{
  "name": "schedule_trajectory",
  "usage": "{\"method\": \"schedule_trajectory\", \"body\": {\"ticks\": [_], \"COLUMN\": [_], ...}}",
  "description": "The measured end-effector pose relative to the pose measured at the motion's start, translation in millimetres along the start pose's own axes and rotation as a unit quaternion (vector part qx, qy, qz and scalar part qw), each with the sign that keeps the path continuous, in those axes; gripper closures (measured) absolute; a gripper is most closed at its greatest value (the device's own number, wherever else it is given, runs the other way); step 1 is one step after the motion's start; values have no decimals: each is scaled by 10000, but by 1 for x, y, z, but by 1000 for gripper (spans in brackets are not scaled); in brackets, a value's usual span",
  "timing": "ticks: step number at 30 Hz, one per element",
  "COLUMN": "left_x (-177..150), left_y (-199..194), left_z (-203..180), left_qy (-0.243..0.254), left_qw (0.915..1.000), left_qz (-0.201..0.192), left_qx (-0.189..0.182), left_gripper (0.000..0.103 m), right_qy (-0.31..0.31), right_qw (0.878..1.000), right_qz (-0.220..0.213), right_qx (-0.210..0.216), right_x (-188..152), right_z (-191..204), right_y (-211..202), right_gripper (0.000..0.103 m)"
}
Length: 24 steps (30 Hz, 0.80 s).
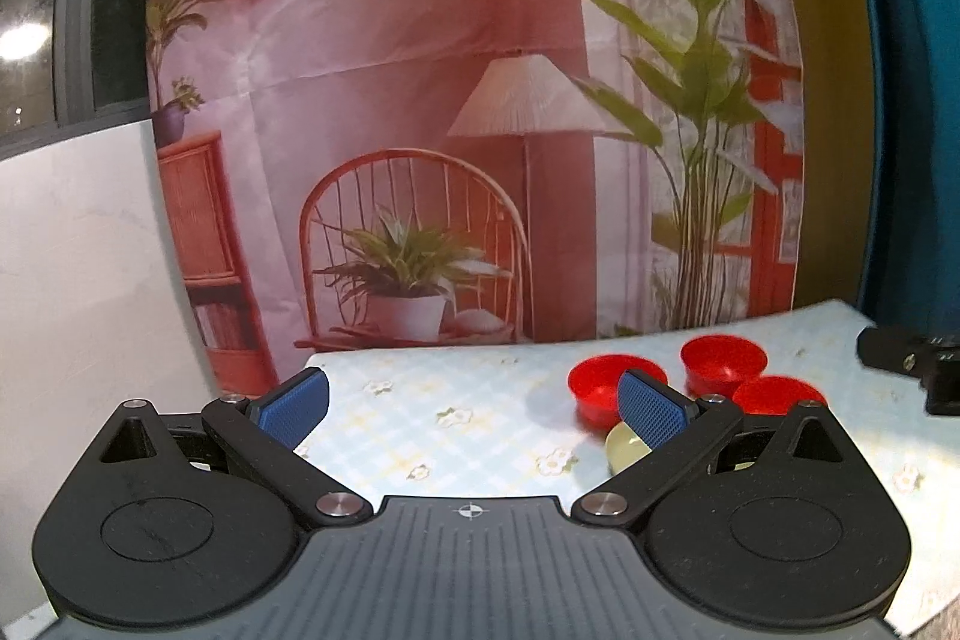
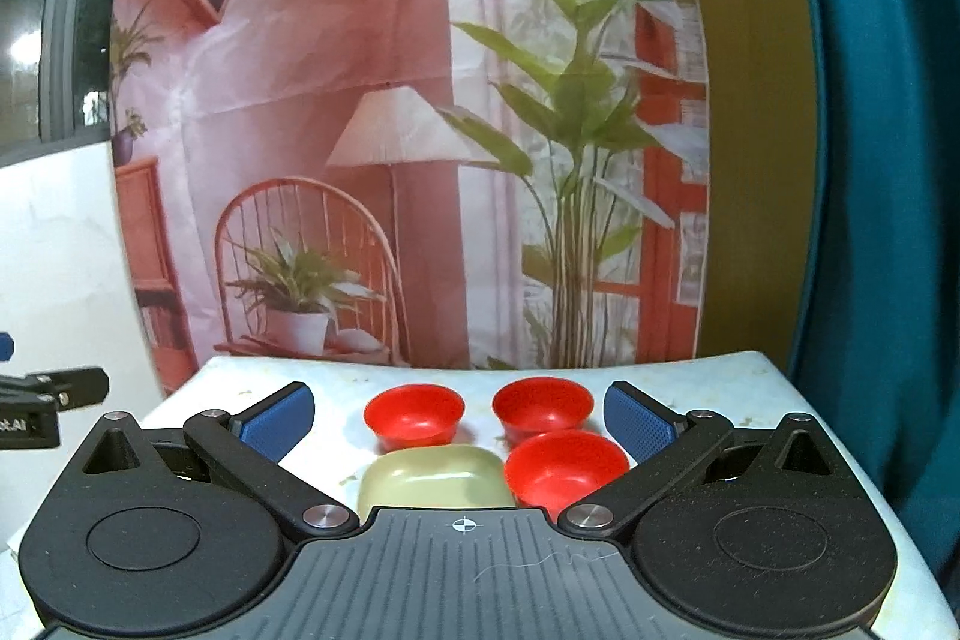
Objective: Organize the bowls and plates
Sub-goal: 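Move the left tool toward the orange plate and open its fingers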
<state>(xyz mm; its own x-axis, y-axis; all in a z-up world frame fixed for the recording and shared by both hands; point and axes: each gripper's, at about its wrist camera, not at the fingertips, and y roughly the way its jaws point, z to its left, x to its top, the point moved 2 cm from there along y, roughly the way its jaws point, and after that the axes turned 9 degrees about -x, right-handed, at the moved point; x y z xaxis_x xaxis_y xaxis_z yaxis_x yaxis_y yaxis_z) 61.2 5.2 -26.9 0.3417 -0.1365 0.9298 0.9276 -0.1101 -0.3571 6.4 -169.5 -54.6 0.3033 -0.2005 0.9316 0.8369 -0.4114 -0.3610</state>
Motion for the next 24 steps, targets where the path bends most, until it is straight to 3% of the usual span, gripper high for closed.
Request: {"method": "schedule_trajectory", "body": {"ticks": [5,15,24], "left_x": [-5,-39,-66], "left_y": [22,69,100], "left_z": [0,13,14], "left_qy": [-70,-450,-395], "left_qw": [9997,9946,9912], "left_qz": [226,805,1145], "left_qx": [-102,-480,-527], "left_gripper": [0,0,0], "right_qy": [85,-188,-230], "right_qw": [9995,9973,9945], "right_qz": [270,704,1017], "right_qx": [166,-17,-94], "right_x": [-6,-33,-58], "right_z": [2,15,17], "right_y": [24,65,93], "right_gripper": [0,0,0]}}
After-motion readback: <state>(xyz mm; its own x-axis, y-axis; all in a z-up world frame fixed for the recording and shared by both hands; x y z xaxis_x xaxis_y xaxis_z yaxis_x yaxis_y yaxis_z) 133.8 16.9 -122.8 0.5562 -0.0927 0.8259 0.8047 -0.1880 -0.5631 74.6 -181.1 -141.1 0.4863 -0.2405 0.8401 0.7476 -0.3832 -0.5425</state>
